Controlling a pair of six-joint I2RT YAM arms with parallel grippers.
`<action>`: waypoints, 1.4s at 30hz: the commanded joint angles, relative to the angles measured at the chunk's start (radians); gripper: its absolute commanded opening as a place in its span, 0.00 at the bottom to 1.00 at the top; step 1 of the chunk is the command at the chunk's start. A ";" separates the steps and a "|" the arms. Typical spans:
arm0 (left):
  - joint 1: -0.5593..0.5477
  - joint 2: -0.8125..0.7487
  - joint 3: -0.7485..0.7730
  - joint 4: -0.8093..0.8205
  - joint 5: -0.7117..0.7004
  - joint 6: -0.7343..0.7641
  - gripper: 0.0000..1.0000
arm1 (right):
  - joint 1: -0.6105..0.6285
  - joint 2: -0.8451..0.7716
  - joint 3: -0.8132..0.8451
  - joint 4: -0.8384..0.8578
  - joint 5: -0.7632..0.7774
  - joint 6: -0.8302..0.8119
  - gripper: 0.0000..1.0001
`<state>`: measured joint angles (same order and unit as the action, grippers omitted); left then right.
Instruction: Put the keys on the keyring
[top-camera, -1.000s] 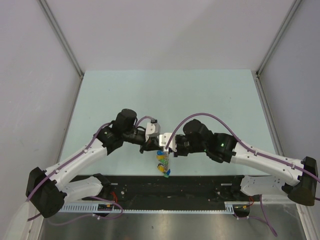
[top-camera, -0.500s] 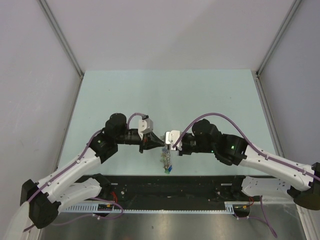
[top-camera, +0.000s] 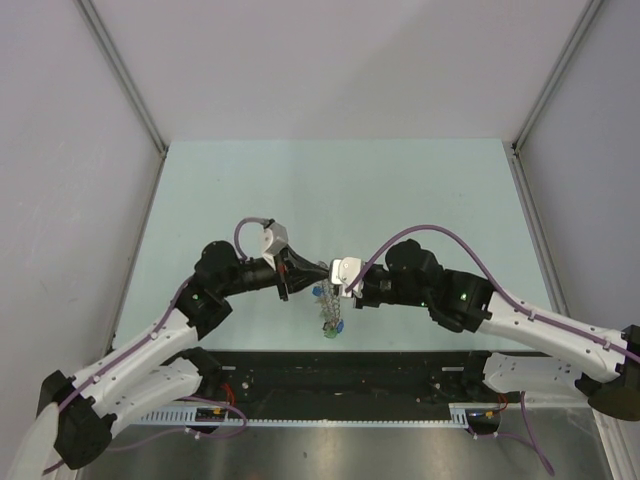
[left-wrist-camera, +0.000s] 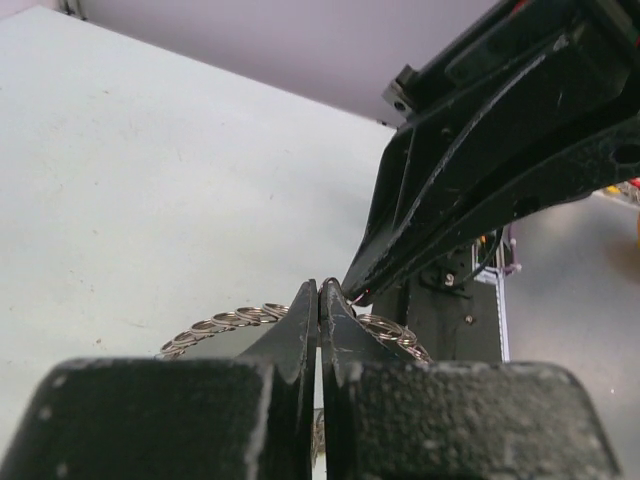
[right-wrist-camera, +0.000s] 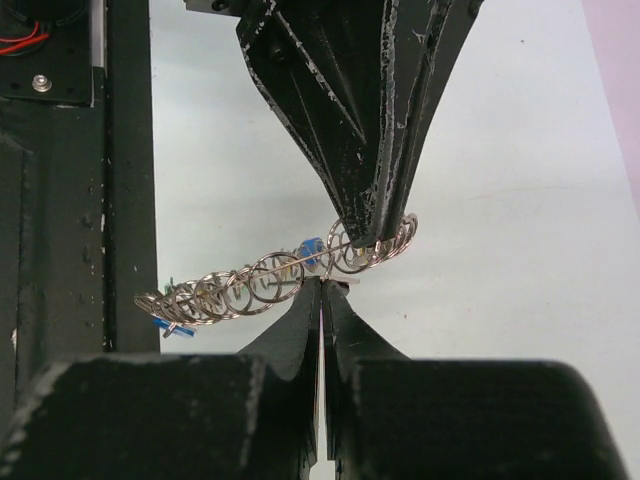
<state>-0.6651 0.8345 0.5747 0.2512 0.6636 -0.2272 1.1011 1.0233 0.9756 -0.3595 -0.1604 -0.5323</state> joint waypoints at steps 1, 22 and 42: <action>0.012 -0.034 -0.025 0.187 -0.094 -0.080 0.00 | 0.014 -0.028 -0.029 0.082 -0.011 0.035 0.00; 0.022 -0.215 -0.081 -0.012 -0.343 0.043 0.71 | -0.098 -0.012 -0.028 0.148 -0.037 0.014 0.00; 0.044 -0.354 -0.019 -0.331 -0.924 0.157 1.00 | -0.595 0.359 0.230 0.394 0.110 0.184 0.00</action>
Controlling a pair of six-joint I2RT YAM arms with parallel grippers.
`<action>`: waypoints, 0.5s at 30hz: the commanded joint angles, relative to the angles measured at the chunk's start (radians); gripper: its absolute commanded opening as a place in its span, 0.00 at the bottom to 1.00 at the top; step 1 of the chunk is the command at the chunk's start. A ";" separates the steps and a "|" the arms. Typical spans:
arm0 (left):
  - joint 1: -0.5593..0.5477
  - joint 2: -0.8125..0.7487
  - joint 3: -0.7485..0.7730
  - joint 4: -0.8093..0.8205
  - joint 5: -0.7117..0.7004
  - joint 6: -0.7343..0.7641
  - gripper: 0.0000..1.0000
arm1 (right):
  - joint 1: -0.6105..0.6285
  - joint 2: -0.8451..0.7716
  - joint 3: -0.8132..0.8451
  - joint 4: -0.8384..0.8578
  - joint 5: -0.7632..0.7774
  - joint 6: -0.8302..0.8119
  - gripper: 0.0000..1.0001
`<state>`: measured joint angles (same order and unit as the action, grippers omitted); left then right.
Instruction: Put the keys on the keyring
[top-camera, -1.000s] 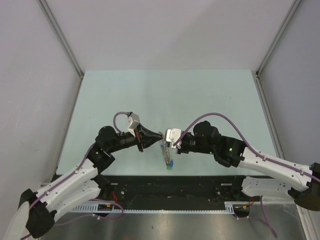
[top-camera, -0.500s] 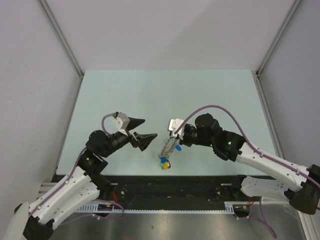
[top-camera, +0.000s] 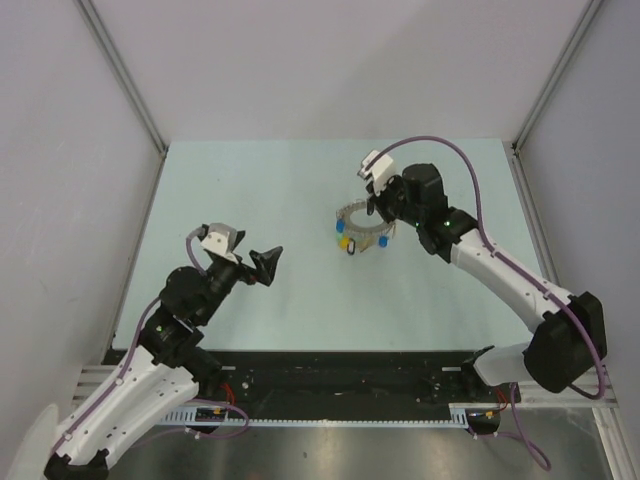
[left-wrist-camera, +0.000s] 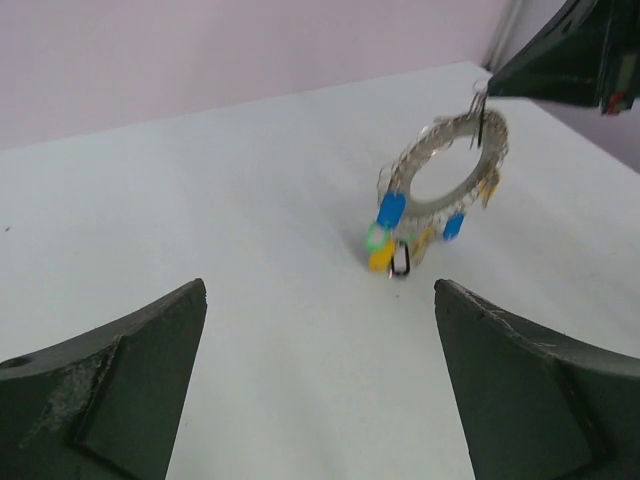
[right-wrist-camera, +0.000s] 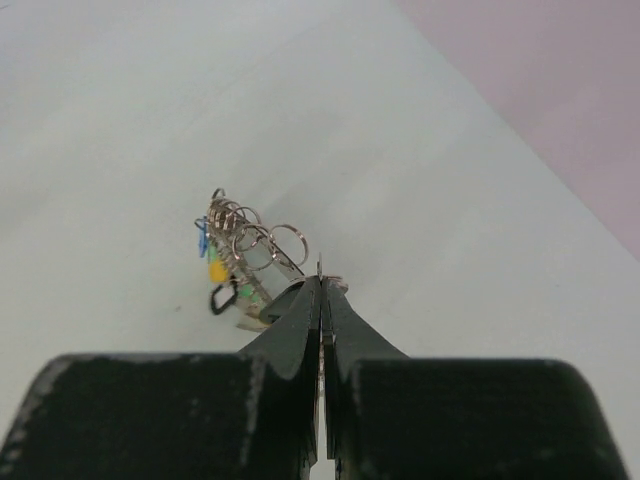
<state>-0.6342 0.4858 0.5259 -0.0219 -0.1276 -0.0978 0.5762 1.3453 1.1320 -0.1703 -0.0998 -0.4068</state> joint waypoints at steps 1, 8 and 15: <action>0.016 -0.006 0.032 -0.065 -0.151 0.030 1.00 | -0.087 0.049 0.072 0.212 0.048 0.069 0.00; 0.039 -0.015 0.052 -0.134 -0.256 0.007 1.00 | -0.127 0.158 0.058 0.034 0.037 0.219 0.00; 0.057 -0.055 0.057 -0.145 -0.265 -0.028 1.00 | -0.105 0.172 -0.103 0.025 0.043 0.445 0.00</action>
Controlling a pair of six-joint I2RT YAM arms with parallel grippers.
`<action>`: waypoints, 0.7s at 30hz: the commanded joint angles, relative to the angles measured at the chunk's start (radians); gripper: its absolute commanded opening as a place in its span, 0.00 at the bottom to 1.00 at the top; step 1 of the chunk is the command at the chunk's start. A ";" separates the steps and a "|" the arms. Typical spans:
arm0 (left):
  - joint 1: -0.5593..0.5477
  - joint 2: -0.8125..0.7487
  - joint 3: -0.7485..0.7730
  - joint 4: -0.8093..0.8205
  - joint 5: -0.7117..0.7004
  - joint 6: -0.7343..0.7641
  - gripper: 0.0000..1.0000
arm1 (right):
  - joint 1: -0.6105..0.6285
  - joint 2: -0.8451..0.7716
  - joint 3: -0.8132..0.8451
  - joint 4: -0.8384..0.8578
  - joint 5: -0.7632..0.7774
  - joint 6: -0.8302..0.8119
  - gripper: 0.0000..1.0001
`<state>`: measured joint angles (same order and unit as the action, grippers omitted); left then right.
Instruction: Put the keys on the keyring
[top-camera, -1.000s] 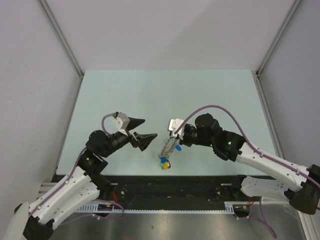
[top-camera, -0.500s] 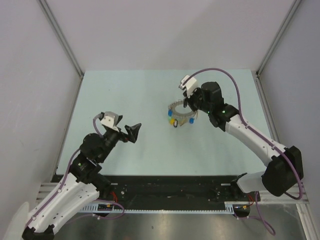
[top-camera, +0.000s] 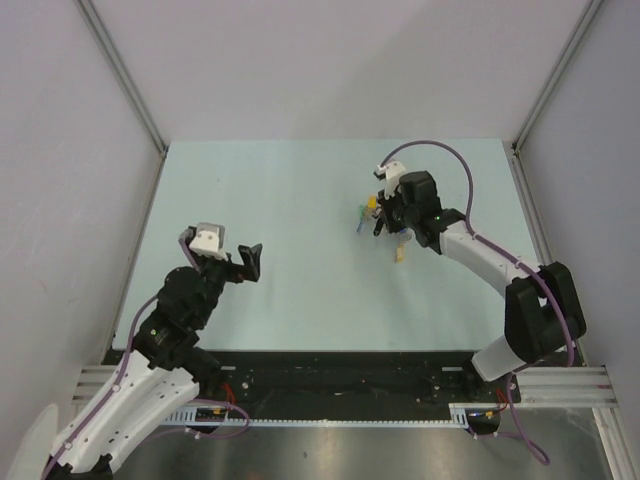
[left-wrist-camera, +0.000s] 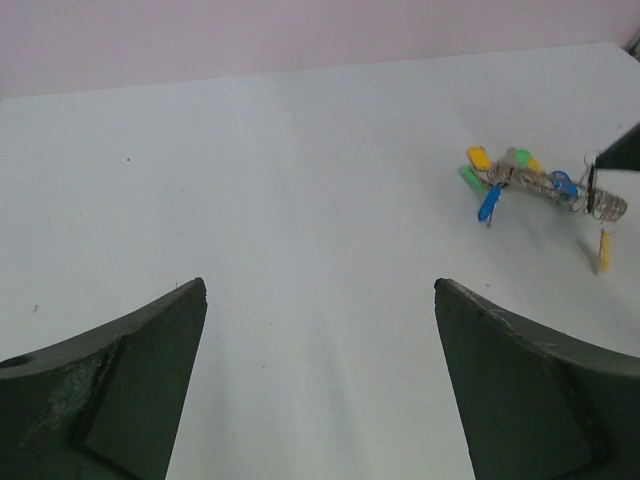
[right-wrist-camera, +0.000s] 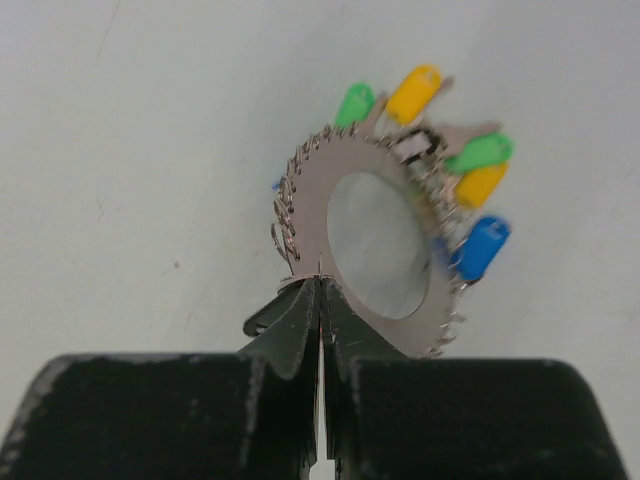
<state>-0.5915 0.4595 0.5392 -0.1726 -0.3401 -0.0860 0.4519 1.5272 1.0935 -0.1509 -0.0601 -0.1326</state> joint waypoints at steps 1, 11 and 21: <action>0.015 -0.033 0.044 0.008 -0.053 -0.041 1.00 | 0.036 -0.009 -0.081 0.005 0.011 0.192 0.01; 0.015 -0.203 0.019 -0.033 -0.123 -0.080 1.00 | 0.178 -0.068 -0.218 0.021 0.117 0.361 0.43; 0.015 -0.446 -0.002 -0.137 -0.131 -0.129 1.00 | 0.096 -0.580 -0.274 -0.171 0.342 0.419 0.96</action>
<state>-0.5842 0.0692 0.5396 -0.2684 -0.4385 -0.1547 0.6079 1.1633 0.8173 -0.2363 0.1333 0.2531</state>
